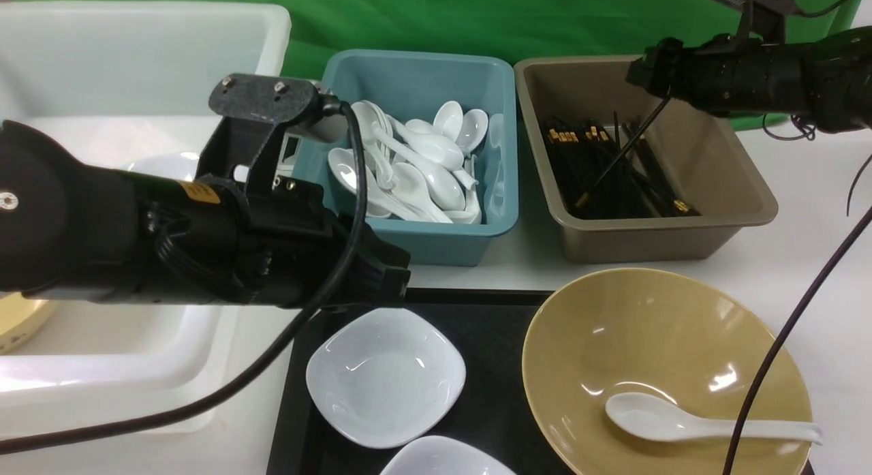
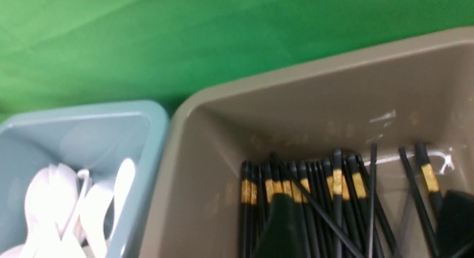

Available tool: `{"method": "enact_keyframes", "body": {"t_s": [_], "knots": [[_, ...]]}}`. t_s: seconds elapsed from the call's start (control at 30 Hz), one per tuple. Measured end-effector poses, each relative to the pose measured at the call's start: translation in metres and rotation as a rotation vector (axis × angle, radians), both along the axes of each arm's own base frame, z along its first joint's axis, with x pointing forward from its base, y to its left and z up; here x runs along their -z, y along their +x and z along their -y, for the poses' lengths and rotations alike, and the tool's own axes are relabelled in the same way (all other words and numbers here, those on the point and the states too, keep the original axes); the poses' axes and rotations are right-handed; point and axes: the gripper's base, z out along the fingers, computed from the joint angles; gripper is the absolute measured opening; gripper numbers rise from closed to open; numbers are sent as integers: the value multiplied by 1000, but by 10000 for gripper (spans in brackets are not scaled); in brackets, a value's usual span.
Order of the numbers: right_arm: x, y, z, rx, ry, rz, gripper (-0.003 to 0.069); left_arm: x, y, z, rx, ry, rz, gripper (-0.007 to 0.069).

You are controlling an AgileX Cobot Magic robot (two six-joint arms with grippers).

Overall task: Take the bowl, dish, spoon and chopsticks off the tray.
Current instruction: Use the right arm to put the chopsticks into the small storage box on the right, then use the right arm to grab the soup spoon in the middle

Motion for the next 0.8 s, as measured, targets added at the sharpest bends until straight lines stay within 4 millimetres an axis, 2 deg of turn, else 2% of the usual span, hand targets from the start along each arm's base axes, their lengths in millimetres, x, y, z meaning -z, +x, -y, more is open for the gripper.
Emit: {"method": "enact_keyframes", "body": {"t_s": [0.13,0.23,0.27,0.3,0.33,0.43,0.6,0.63,0.67,0.73,0.8], "knots": [[-5,-6,1,-69,7,-75,549,1,-1,0,3,-2,-24,-6],[-22,-16,2,-122,-3,-144,552,2,-2,0,2,-5,-39,-6],[-36,-22,4,-146,-44,-178,552,2,-2,0,3,-5,-43,-6],[-38,-23,5,-152,-69,-183,552,2,-2,0,3,-5,-43,-6],[-56,-34,8,-175,-139,-230,552,2,-3,0,4,-5,-45,-6],[-90,-53,16,-173,-257,-295,552,2,-3,1,1,-12,-48,-6],[-147,-94,23,-200,-359,-338,552,0,-3,1,-11,-42,-52,-6],[-156,-102,23,-205,-366,-328,552,-1,-3,1,-13,-46,-48,-6],[-156,-102,23,-205,-368,-327,552,-2,-3,1,-15,-49,-46,-6],[-176,-119,24,-216,-384,-294,552,-6,-5,0,-20,-59,-27,-6],[-186,-128,25,-215,-392,-275,540,-11,-7,-2,-24,-71,-4,-6]]}}
